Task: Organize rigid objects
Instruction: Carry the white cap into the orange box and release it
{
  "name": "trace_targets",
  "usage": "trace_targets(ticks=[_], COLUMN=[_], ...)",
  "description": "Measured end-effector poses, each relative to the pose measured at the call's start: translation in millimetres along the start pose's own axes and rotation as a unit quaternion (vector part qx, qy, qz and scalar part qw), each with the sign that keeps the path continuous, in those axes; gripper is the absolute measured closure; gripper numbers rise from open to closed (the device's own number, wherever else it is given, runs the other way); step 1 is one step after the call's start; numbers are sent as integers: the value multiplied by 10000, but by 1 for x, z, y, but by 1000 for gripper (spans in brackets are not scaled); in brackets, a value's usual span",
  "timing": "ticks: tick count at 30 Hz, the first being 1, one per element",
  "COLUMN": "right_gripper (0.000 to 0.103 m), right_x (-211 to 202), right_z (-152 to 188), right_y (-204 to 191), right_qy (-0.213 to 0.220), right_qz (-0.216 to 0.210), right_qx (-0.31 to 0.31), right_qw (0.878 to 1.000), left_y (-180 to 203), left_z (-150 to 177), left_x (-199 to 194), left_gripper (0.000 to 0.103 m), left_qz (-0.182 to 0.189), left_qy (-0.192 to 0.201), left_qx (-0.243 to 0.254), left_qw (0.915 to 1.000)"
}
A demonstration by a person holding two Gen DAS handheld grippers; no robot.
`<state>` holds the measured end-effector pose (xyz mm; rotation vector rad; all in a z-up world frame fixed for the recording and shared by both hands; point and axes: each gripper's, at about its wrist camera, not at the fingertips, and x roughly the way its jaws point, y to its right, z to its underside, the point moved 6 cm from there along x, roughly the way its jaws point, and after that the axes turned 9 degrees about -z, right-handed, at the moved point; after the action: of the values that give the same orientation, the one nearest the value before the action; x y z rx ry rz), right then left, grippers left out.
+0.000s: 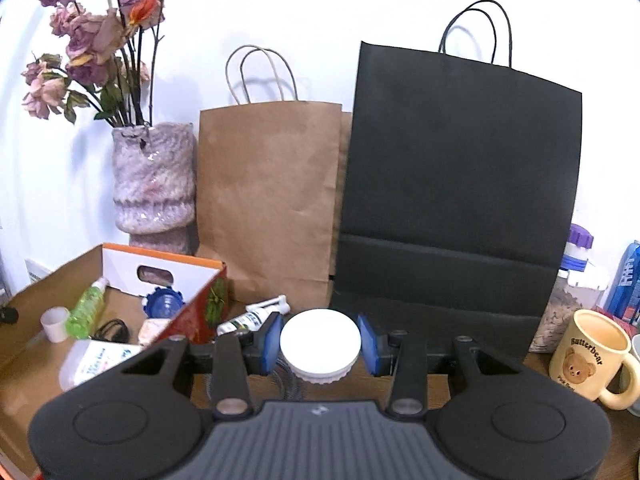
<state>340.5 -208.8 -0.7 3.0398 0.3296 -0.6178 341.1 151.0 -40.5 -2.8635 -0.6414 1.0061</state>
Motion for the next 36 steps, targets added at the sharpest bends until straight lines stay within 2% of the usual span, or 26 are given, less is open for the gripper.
trace_targets(ticks=[9,21,36], right_gripper=[63,63,63], right_x=[3,21,69], right_z=[-20,-43,-38], right_y=[-31,-94,-175], right_qy=[174,294,-227], right_qz=[-260,-898,-1574], right_qx=[-5,-60,-321], right_qw=[9995,9955,9868], left_y=[0,0,0], left_z=[0,0,0], left_x=[0,0,-1], left_gripper=[88,88,88], left_qz=[0,-3,-14], left_qy=[1,1,20], left_qx=[1,1,15], left_qw=[10000,10000,10000])
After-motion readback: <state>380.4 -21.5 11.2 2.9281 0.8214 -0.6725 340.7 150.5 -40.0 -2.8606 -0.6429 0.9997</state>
